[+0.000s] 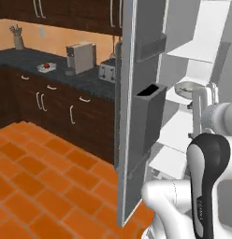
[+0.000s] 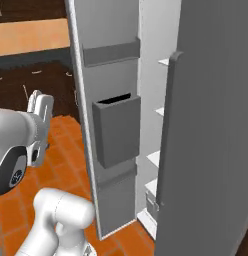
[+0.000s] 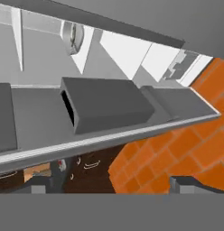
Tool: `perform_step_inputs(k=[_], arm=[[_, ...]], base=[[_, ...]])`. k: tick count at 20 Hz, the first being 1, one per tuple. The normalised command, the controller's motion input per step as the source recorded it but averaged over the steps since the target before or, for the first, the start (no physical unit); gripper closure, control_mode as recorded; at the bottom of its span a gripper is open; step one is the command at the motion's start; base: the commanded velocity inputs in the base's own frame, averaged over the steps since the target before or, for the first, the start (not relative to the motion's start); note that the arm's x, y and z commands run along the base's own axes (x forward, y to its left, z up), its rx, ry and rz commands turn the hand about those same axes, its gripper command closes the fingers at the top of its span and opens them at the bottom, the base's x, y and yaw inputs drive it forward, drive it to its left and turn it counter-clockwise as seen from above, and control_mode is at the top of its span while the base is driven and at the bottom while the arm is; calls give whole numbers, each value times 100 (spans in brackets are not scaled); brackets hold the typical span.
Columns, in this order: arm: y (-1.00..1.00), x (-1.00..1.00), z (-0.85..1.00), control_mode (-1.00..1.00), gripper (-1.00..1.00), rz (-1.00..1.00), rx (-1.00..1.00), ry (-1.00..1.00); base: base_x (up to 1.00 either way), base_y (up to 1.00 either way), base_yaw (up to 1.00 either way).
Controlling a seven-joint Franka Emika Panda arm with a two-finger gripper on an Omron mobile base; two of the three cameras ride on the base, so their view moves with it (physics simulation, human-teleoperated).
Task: Take the meat container that has the fish and place it on the second highest rack of the freezer. Then take the vegetable container that has the bell pepper and mushroom and place it on the highest rack of the freezer.
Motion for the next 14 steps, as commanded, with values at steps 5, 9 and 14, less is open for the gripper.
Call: perform_step_inputs(k=[5,9,14], arm=[[0,0,0,100,-100,0,0,0],[0,0,0,100,-100,0,0,0],[0,0,0,100,-100,0,0,0]], base=[[0,6,80],[0,29,72],[19,70,51]])
